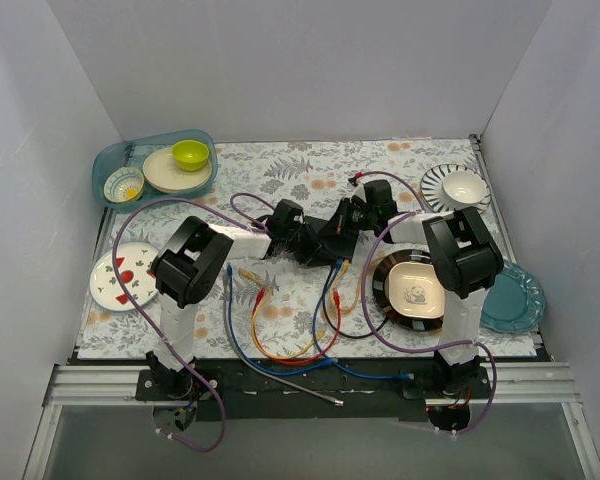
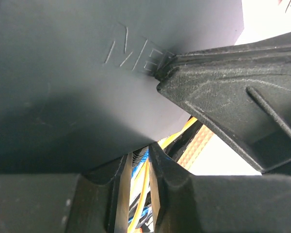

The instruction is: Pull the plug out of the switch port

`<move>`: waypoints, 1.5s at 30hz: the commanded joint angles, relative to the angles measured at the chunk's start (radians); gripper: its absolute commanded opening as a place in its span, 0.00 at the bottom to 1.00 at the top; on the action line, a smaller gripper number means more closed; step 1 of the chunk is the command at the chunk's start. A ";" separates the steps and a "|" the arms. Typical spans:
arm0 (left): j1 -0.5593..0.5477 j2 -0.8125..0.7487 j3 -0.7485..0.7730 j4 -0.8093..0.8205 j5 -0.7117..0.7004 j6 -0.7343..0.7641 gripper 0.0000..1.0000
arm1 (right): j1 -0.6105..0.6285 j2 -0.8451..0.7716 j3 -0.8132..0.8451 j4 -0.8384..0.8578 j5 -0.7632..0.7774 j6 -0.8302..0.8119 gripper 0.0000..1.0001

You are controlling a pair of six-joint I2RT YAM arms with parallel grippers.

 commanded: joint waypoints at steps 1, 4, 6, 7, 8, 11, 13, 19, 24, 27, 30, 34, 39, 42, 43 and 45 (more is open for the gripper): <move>0.000 0.101 -0.029 -0.103 -0.114 -0.011 0.00 | 0.023 0.110 -0.098 -0.305 0.098 -0.075 0.01; 0.000 0.096 -0.033 -0.101 -0.111 -0.002 0.00 | 0.023 0.111 -0.101 -0.305 0.098 -0.075 0.01; 0.000 0.081 -0.048 -0.098 -0.108 0.011 0.00 | 0.023 0.108 -0.101 -0.304 0.098 -0.073 0.01; 0.000 0.075 -0.060 -0.092 -0.106 0.015 0.00 | 0.023 0.108 -0.101 -0.305 0.100 -0.075 0.01; 0.000 0.066 -0.074 -0.075 -0.103 0.019 0.00 | 0.023 0.108 -0.102 -0.305 0.101 -0.073 0.01; 0.000 0.023 -0.147 -0.032 -0.085 0.033 0.00 | 0.018 0.111 -0.102 -0.305 0.103 -0.075 0.01; 0.000 -0.016 -0.209 -0.017 -0.080 0.039 0.00 | 0.013 0.114 -0.101 -0.304 0.101 -0.075 0.01; 0.000 -0.129 -0.310 0.028 -0.095 0.050 0.00 | 0.006 0.125 -0.095 -0.302 0.101 -0.075 0.01; 0.032 -0.266 -0.344 -0.088 -0.153 0.087 0.00 | 0.004 0.117 -0.099 -0.308 0.109 -0.079 0.01; 0.083 -0.402 -0.388 -0.228 -0.236 0.116 0.00 | 0.004 0.105 -0.107 -0.310 0.112 -0.082 0.01; 0.152 -0.543 -0.466 -0.325 -0.319 0.142 0.00 | 0.003 0.097 -0.110 -0.311 0.112 -0.082 0.01; 0.232 -0.724 -0.526 -0.362 -0.393 0.176 0.01 | 0.001 0.087 -0.102 -0.319 0.117 -0.084 0.01; 0.238 -0.738 -0.456 -0.258 -0.303 0.232 0.42 | 0.003 0.082 -0.090 -0.333 0.120 -0.090 0.01; 0.233 -0.691 -0.416 -0.147 -0.237 0.205 0.49 | 0.003 0.076 -0.090 -0.340 0.121 -0.091 0.01; 0.227 -0.653 -0.398 -0.085 -0.185 0.196 0.49 | 0.003 0.074 -0.092 -0.340 0.121 -0.090 0.01; 0.195 -0.605 -0.367 -0.028 -0.140 0.189 0.50 | 0.003 0.073 -0.093 -0.340 0.123 -0.090 0.01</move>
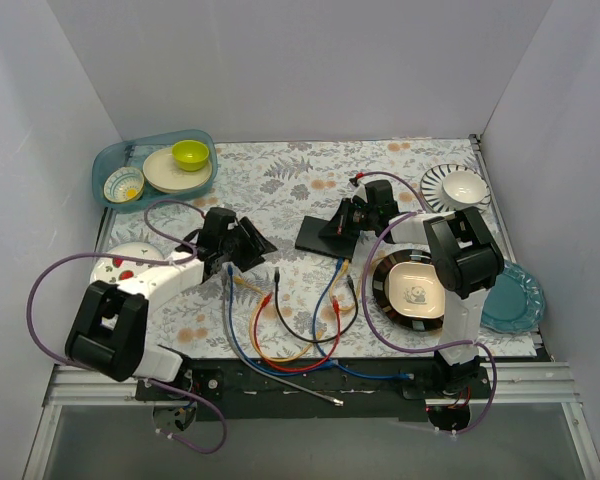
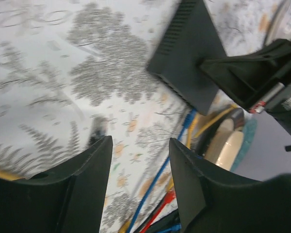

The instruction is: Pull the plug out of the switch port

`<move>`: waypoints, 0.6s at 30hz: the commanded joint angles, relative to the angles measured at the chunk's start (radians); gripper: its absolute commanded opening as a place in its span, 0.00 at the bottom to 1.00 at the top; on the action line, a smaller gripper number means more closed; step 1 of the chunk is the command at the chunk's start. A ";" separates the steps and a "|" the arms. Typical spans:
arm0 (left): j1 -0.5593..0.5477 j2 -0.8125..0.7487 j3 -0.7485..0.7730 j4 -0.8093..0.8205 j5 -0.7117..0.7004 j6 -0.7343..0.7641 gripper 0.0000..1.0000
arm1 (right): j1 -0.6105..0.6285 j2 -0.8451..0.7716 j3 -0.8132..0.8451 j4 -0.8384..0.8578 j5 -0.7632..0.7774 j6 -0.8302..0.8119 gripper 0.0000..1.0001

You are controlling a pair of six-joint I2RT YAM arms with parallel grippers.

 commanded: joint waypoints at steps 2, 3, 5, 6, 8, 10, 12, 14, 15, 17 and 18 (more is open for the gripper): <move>-0.094 0.168 0.144 0.196 0.176 0.015 0.50 | 0.011 0.077 -0.089 -0.340 0.127 -0.090 0.01; -0.111 0.207 0.169 0.201 0.191 0.019 0.49 | 0.011 0.077 -0.088 -0.340 0.128 -0.090 0.01; -0.166 0.300 0.224 0.211 0.214 0.026 0.47 | 0.011 0.074 -0.095 -0.338 0.123 -0.088 0.01; -0.183 0.327 0.235 0.221 0.220 0.023 0.46 | 0.010 0.077 -0.095 -0.334 0.125 -0.088 0.01; -0.218 0.377 0.255 0.257 0.236 0.012 0.43 | 0.011 0.078 -0.099 -0.329 0.123 -0.087 0.01; -0.237 0.443 0.273 0.294 0.242 -0.002 0.43 | 0.011 0.080 -0.100 -0.324 0.119 -0.085 0.01; -0.255 0.503 0.295 0.314 0.253 -0.008 0.41 | 0.010 0.083 -0.102 -0.323 0.119 -0.087 0.01; -0.266 0.535 0.312 0.323 0.256 -0.016 0.40 | 0.011 0.084 -0.099 -0.326 0.117 -0.087 0.01; -0.267 0.551 0.321 0.322 0.251 -0.017 0.39 | 0.011 0.086 -0.094 -0.326 0.117 -0.087 0.01; -0.270 0.584 0.345 0.319 0.241 -0.022 0.39 | 0.011 0.086 -0.092 -0.327 0.114 -0.087 0.01; -0.270 0.595 0.353 0.316 0.234 -0.025 0.38 | 0.011 0.084 -0.091 -0.329 0.114 -0.087 0.01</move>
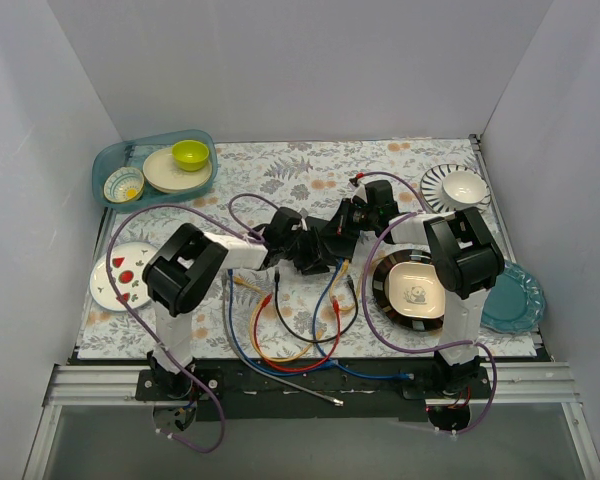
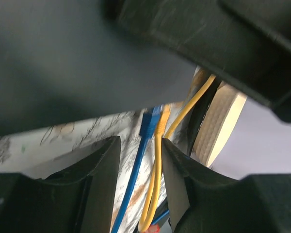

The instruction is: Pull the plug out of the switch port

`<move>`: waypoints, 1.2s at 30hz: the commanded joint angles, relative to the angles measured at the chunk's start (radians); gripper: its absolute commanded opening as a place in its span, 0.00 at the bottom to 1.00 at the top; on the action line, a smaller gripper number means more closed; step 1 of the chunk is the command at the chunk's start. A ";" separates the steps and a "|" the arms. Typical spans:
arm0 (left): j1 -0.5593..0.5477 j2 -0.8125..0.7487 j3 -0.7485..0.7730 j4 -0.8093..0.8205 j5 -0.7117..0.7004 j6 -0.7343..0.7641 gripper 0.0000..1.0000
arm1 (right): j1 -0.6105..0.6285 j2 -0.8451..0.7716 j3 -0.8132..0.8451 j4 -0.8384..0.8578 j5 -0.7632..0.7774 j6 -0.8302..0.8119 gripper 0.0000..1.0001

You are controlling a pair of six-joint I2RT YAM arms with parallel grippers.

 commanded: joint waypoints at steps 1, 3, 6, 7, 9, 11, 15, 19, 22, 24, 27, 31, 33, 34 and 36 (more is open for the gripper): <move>-0.004 0.050 0.063 0.010 -0.022 -0.001 0.38 | 0.009 0.089 -0.086 -0.332 0.106 -0.087 0.01; -0.006 0.067 0.078 0.007 -0.028 -0.006 0.38 | 0.011 0.090 -0.086 -0.332 0.106 -0.089 0.01; -0.009 0.106 0.109 0.003 -0.025 -0.015 0.38 | 0.011 0.094 -0.086 -0.331 0.104 -0.089 0.01; -0.010 0.114 0.115 -0.005 -0.034 -0.017 0.37 | 0.011 0.095 -0.089 -0.331 0.103 -0.089 0.01; -0.013 0.127 0.124 -0.014 -0.042 -0.029 0.36 | 0.011 0.095 -0.089 -0.329 0.104 -0.089 0.01; -0.013 0.134 0.124 -0.031 -0.065 -0.046 0.35 | 0.011 0.097 -0.090 -0.326 0.103 -0.087 0.01; -0.013 0.141 0.115 -0.050 -0.096 -0.102 0.33 | 0.011 0.097 -0.094 -0.319 0.101 -0.083 0.01; -0.013 0.140 0.101 -0.068 -0.120 -0.156 0.29 | 0.011 0.098 -0.097 -0.317 0.098 -0.081 0.01; -0.012 0.141 0.091 -0.076 -0.123 -0.199 0.25 | 0.011 0.097 -0.103 -0.312 0.097 -0.080 0.01; -0.010 0.140 0.088 -0.074 -0.119 -0.219 0.23 | 0.009 0.095 -0.104 -0.308 0.095 -0.077 0.01; -0.006 0.146 0.080 -0.070 -0.108 -0.248 0.19 | 0.009 0.097 -0.107 -0.303 0.092 -0.073 0.01; 0.000 0.155 0.075 -0.065 -0.096 -0.265 0.05 | 0.009 0.097 -0.112 -0.300 0.092 -0.073 0.01; 0.002 0.153 0.060 -0.048 -0.094 -0.270 0.00 | 0.011 0.097 -0.114 -0.300 0.090 -0.072 0.01; 0.004 0.152 0.054 -0.045 -0.088 -0.267 0.00 | 0.009 0.095 -0.114 -0.300 0.090 -0.072 0.01; 0.004 0.147 0.042 -0.036 -0.079 -0.253 0.00 | 0.009 0.095 -0.114 -0.300 0.092 -0.072 0.01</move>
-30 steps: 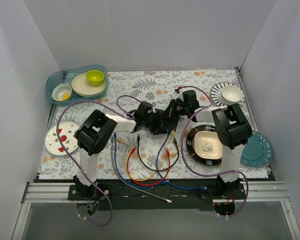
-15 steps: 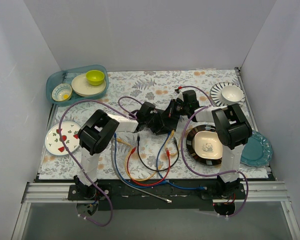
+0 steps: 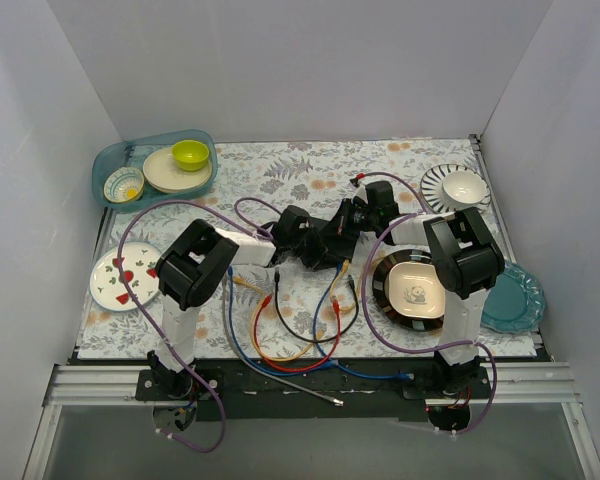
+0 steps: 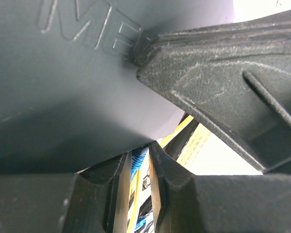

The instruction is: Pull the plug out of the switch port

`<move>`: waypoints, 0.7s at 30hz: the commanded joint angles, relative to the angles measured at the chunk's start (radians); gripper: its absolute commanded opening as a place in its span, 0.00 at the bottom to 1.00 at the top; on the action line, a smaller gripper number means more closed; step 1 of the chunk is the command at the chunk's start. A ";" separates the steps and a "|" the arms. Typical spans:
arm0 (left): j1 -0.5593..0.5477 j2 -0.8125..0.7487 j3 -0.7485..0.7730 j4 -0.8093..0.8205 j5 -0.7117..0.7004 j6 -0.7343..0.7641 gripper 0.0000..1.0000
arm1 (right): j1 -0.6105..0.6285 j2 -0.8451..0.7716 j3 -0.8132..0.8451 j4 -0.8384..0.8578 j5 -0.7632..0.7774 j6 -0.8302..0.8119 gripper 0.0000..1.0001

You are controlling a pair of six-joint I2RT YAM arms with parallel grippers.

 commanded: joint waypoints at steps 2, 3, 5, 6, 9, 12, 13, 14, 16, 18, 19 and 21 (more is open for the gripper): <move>0.019 0.031 -0.087 -0.040 -0.023 -0.014 0.00 | 0.010 0.095 -0.100 -0.330 0.095 -0.077 0.01; 0.019 0.015 -0.100 -0.017 -0.017 -0.003 0.00 | 0.010 0.096 -0.099 -0.330 0.095 -0.075 0.01; 0.019 0.001 -0.131 0.006 0.008 0.009 0.00 | 0.010 0.099 -0.096 -0.330 0.097 -0.075 0.01; 0.019 -0.009 -0.163 0.036 0.020 0.015 0.00 | 0.010 0.102 -0.094 -0.330 0.095 -0.075 0.01; 0.019 -0.032 -0.247 0.105 0.055 0.004 0.00 | 0.008 0.107 -0.093 -0.330 0.097 -0.078 0.01; 0.018 -0.066 -0.301 0.136 0.059 0.004 0.00 | 0.005 0.112 -0.099 -0.330 0.100 -0.081 0.01; 0.018 -0.081 -0.309 0.135 0.057 0.018 0.00 | 0.004 0.112 -0.099 -0.331 0.102 -0.081 0.01; 0.019 -0.094 -0.315 0.132 0.054 0.027 0.00 | 0.004 0.112 -0.099 -0.330 0.100 -0.081 0.01; 0.019 -0.138 -0.328 0.101 0.036 0.055 0.00 | 0.005 0.113 -0.097 -0.330 0.103 -0.083 0.01; 0.018 -0.169 -0.334 0.068 0.025 0.096 0.00 | 0.004 0.115 -0.096 -0.330 0.105 -0.085 0.01; 0.019 -0.189 -0.335 0.048 0.011 0.109 0.00 | 0.004 0.115 -0.096 -0.333 0.106 -0.085 0.01; 0.019 -0.264 -0.340 -0.041 -0.021 0.151 0.00 | 0.004 0.115 -0.096 -0.333 0.106 -0.085 0.01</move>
